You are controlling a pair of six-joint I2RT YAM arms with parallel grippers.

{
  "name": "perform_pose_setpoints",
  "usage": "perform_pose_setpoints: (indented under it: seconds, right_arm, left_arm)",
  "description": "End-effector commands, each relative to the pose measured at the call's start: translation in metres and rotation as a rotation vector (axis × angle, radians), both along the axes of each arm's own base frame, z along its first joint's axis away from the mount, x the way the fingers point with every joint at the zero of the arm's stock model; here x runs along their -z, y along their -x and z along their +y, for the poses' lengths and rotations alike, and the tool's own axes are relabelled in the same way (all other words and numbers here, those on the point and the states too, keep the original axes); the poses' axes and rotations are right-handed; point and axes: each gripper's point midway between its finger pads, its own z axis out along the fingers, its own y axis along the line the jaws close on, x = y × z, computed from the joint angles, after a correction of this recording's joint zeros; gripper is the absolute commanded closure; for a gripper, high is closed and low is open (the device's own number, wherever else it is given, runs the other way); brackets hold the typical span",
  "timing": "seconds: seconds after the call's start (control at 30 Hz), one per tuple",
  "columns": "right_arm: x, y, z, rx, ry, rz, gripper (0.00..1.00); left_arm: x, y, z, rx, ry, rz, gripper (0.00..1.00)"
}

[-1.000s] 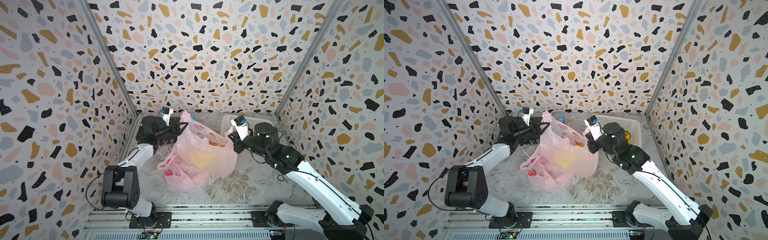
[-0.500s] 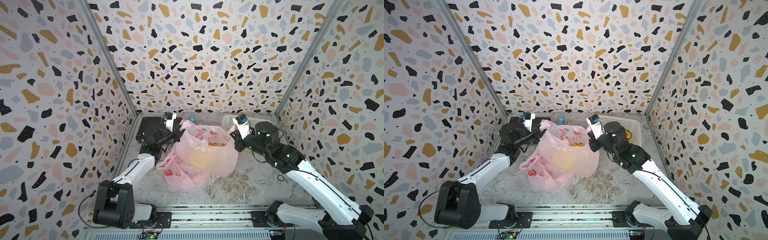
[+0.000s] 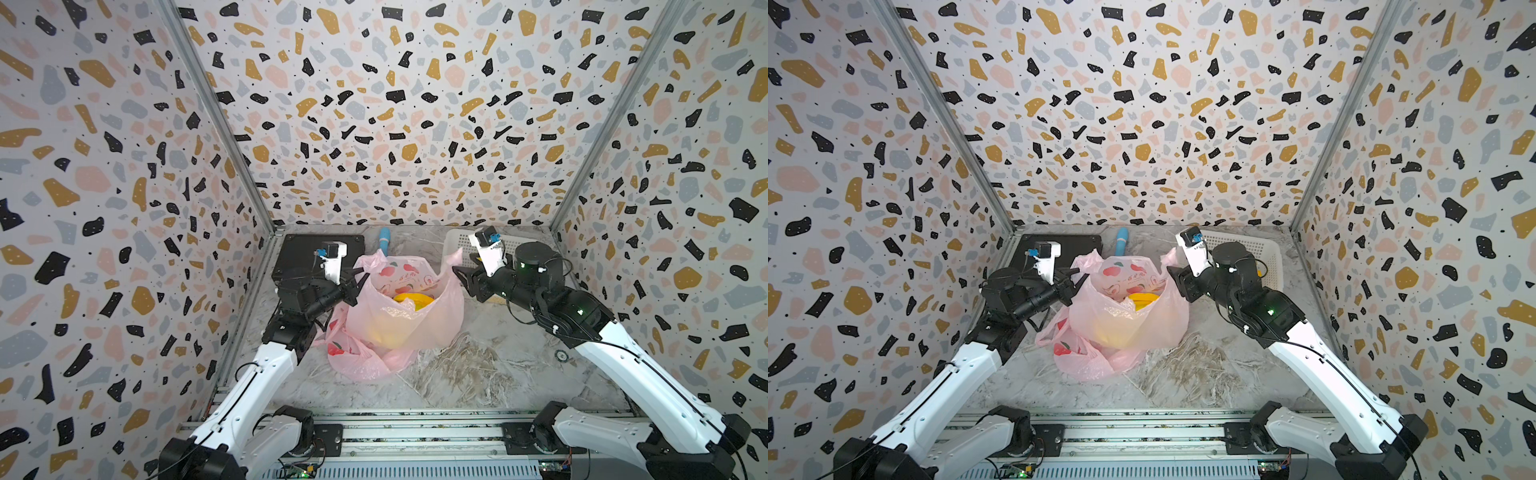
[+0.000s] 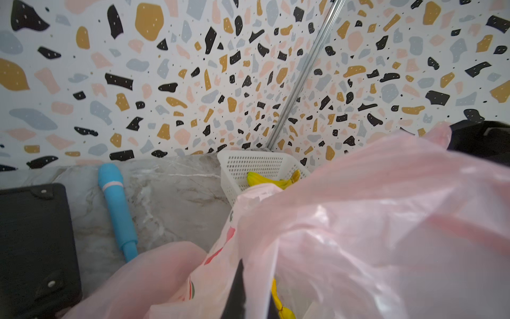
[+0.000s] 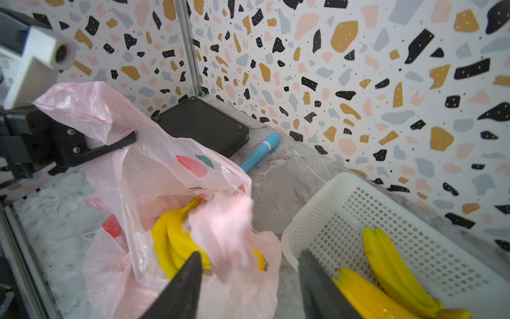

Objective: Place the banana into a plastic bag & tie a knot
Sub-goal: Adjust the plastic bag at the center of the board.

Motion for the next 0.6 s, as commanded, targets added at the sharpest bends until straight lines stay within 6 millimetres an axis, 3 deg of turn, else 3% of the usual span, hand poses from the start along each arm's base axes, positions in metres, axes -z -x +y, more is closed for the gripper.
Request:
perform_pose_setpoints:
  seconds: [0.0, 0.1, 0.23, 0.27, 0.33, 0.57]
  right_arm:
    - [-0.038, 0.028, -0.008, -0.069, -0.083, -0.067, 0.01]
    - [-0.057, 0.048, -0.001, -0.175, -0.138, -0.115, 0.0]
    - [-0.072, 0.066, 0.025, -0.361, -0.197, -0.117, 0.01]
    - [-0.074, 0.069, 0.032, -0.401, -0.205, -0.116, 0.04]
    - [-0.076, 0.072, 0.043, -0.454, -0.21, -0.124, 0.13]
    - [-0.073, 0.086, 0.086, -0.586, -0.1, -0.241, 0.23]
  left_arm:
    - [-0.006, 0.008, -0.001, -0.004, 0.013, 0.0, 1.0]
    - [-0.004, 0.012, 0.0, -0.002, -0.003, 0.015, 1.0]
    - [-0.002, 0.016, 0.003, -0.015, -0.016, 0.039, 1.0]
    - [-0.001, 0.016, 0.004, -0.021, -0.021, 0.052, 1.0]
    - [-0.001, 0.018, 0.005, -0.024, -0.03, 0.072, 1.0]
    - [0.001, 0.019, 0.004, -0.018, -0.016, 0.135, 1.0]
